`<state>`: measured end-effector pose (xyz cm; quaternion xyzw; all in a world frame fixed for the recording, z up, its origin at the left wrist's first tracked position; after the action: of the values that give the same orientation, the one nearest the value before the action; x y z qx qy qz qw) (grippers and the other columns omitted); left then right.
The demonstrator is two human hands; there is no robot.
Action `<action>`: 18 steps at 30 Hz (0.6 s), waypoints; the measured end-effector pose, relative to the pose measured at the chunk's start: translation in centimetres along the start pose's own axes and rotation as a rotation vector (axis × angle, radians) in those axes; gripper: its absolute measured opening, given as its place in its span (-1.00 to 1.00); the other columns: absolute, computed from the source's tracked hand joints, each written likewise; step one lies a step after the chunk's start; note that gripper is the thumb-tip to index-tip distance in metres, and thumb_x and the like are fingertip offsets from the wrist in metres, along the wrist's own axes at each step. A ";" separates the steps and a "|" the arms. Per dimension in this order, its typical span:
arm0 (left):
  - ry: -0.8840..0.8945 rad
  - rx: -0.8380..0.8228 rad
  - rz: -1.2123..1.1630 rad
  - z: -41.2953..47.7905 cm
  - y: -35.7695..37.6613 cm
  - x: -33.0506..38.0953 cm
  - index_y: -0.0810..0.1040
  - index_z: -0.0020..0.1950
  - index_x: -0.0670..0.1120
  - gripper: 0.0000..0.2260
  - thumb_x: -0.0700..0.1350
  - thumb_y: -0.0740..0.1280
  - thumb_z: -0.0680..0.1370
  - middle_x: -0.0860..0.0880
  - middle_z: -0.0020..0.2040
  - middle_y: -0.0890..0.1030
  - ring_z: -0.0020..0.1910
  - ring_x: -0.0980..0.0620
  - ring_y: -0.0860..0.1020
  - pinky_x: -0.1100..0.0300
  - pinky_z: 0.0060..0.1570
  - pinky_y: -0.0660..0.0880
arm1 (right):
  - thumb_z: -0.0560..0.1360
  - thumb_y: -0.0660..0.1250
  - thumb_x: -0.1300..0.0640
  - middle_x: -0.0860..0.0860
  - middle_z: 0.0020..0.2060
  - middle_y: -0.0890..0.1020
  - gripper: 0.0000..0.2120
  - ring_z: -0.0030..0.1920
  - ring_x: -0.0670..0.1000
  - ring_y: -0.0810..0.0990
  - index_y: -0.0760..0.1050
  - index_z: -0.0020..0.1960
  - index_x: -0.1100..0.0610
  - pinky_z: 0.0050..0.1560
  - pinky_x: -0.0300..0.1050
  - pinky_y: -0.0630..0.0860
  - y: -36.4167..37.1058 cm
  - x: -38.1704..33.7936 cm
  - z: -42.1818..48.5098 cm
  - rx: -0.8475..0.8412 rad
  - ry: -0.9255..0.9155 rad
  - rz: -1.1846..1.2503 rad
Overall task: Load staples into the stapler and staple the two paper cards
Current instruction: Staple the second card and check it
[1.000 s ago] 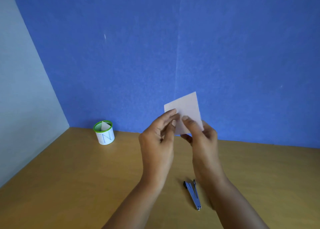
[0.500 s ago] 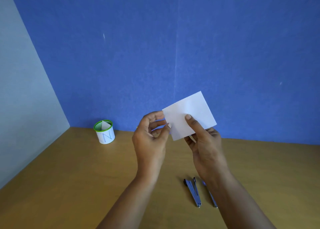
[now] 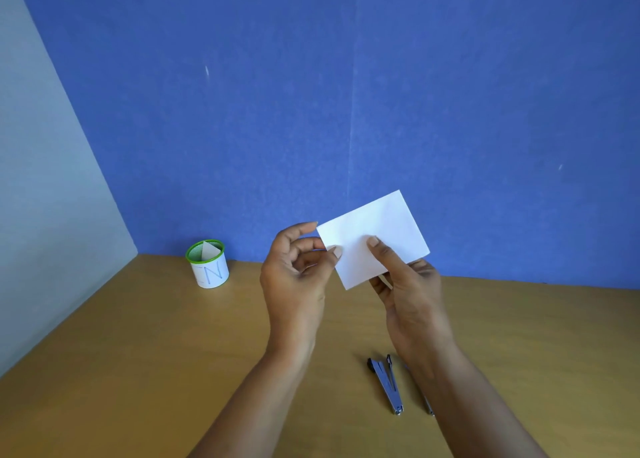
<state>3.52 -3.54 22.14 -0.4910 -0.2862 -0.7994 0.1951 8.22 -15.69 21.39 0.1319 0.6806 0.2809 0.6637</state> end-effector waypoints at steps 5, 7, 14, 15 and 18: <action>0.010 0.011 0.012 0.4 -0.8 -0.2 0.52 -0.07 0.03 -0.69 -0.36 0.45 0.39 0.15 -0.37 0.60 -0.33 0.14 0.56 0.38 -0.23 0.50 | 0.46 0.35 0.24 -0.08 -0.26 0.69 -0.93 -0.24 -0.13 0.66 0.59 -0.15 0.11 -0.21 -0.27 0.58 0.3 0.5 0.4 0.007 -0.001 0.002; 0.013 0.018 0.025 0.7 -1.5 -0.3 0.52 -0.07 0.05 -0.68 -0.35 0.45 0.39 0.14 -0.37 0.60 -0.32 0.11 0.55 0.36 -0.21 0.51 | 0.45 0.35 0.27 -0.05 -0.25 0.69 -0.94 -0.22 -0.10 0.65 0.59 -0.14 0.15 -0.19 -0.28 0.59 0.3 0.7 0.7 0.011 -0.018 -0.017; 0.033 0.025 0.062 1.8 -4.0 -0.6 0.54 -0.08 0.05 -0.68 -0.38 0.41 0.41 0.03 -0.28 0.57 -0.37 0.25 0.51 0.45 -0.22 0.46 | 0.45 0.34 0.31 0.00 -0.21 0.67 -0.91 -0.26 -0.10 0.65 0.56 -0.05 0.20 -0.26 -0.30 0.58 1.1 2.0 1.2 -0.015 -0.014 -0.116; 0.022 0.026 0.068 1.9 -4.5 -0.7 0.55 -0.10 0.04 -0.70 -0.38 0.41 0.42 0.04 -0.27 0.57 -0.36 0.25 0.52 0.45 -0.21 0.47 | 0.45 0.34 0.31 0.01 -0.19 0.67 -0.88 -0.25 -0.10 0.65 0.56 -0.03 0.19 -0.27 -0.30 0.58 1.2 2.3 1.2 -0.029 -0.009 -0.142; -0.063 0.038 0.048 2.6 -6.3 -1.7 0.56 -0.10 0.03 -0.72 -0.37 0.38 0.44 0.12 -0.31 0.59 -0.31 0.23 0.54 0.35 -0.13 0.51 | 0.46 0.33 0.33 0.03 -0.16 0.66 -0.79 -0.23 -0.07 0.65 0.53 0.07 0.18 -0.29 -0.29 0.58 1.9 3.2 1.5 -0.087 0.042 -0.242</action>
<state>2.26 2.97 19.84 -0.5189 -0.2954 -0.7730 0.2145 9.07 -12.07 19.87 0.0142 0.6924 0.2307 0.6834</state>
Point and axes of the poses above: each hand's wrist, its own z-axis towards the middle knuckle, its own y-axis out of the palm, x = y × z, the point moved 5 cm from there along z, towards the middle knuckle
